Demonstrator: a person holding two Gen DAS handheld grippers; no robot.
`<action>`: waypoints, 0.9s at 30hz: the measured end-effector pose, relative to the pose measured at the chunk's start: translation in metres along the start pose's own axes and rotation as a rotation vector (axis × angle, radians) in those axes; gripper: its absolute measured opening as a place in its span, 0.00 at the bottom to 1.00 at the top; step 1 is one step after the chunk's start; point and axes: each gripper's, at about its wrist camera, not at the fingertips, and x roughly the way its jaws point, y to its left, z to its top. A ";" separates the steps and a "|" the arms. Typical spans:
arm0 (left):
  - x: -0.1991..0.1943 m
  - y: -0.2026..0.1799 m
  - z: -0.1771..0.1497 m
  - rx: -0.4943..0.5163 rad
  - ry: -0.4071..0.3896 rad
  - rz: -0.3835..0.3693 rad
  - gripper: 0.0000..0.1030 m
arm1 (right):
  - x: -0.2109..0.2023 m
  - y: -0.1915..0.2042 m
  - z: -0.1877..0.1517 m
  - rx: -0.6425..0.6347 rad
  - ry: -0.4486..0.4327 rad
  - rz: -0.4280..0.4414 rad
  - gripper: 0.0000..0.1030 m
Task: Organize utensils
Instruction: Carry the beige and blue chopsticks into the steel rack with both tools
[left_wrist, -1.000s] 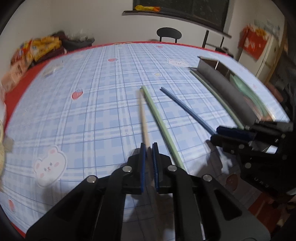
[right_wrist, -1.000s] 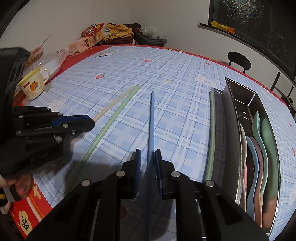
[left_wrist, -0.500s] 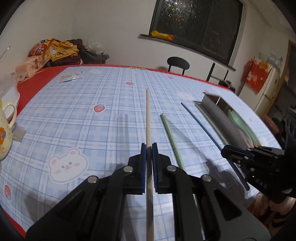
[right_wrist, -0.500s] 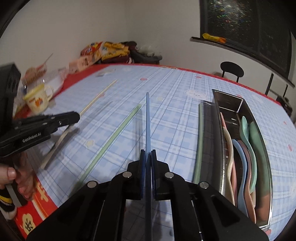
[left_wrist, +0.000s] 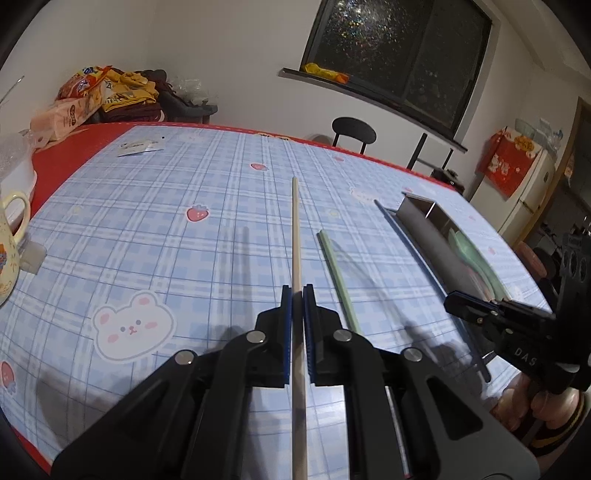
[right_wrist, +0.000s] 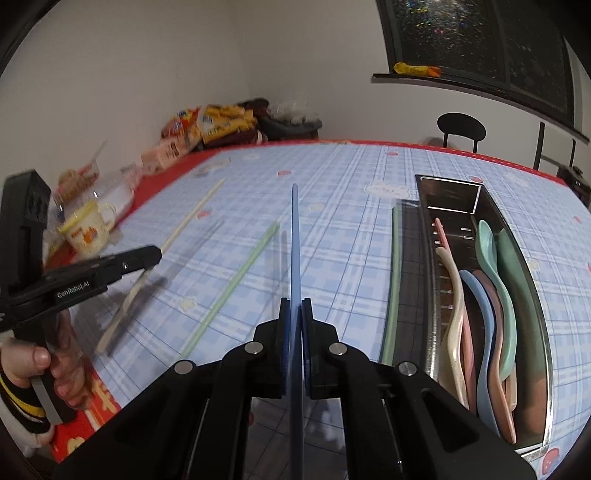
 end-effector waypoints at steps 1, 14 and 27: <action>-0.006 0.001 0.003 -0.022 -0.009 -0.021 0.10 | -0.004 -0.002 0.000 0.011 -0.010 0.009 0.06; -0.032 -0.078 0.032 -0.063 -0.082 -0.190 0.10 | -0.070 -0.064 0.018 0.145 -0.165 0.010 0.06; 0.044 -0.180 0.035 -0.118 0.041 -0.380 0.10 | -0.079 -0.135 0.010 0.255 -0.169 -0.046 0.06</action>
